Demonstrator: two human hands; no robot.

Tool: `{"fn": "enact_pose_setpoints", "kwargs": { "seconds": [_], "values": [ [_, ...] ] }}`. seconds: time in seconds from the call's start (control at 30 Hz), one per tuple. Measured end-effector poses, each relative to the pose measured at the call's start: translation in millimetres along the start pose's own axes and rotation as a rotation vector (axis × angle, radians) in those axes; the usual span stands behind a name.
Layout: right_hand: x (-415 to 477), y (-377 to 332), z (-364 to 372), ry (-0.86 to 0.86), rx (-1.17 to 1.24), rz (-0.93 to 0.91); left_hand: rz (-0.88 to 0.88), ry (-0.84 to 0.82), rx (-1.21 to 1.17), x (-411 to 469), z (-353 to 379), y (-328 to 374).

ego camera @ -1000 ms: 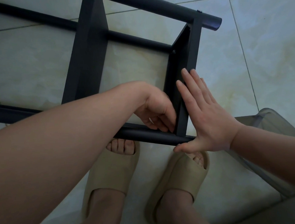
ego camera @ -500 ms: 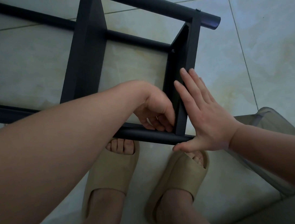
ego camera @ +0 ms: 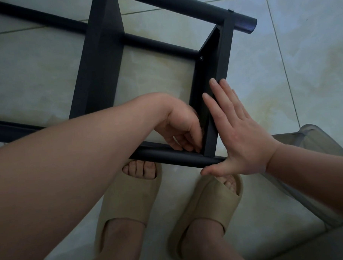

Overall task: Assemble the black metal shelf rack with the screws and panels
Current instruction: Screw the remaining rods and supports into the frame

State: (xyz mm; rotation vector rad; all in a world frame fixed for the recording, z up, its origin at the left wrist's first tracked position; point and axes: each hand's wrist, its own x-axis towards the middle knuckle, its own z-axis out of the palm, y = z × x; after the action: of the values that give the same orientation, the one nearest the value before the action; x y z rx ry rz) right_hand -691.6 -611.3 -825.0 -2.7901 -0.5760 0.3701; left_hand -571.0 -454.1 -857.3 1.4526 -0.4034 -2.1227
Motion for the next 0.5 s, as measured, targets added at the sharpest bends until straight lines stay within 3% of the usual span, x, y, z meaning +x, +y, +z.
{"fn": "enact_pose_setpoints", "kwargs": {
  "seconds": [0.5],
  "values": [
    [0.0,0.3,0.8,0.006,0.007,0.001,-0.001,0.000,-0.010,-1.8,-1.6,0.7]
  ]
}}
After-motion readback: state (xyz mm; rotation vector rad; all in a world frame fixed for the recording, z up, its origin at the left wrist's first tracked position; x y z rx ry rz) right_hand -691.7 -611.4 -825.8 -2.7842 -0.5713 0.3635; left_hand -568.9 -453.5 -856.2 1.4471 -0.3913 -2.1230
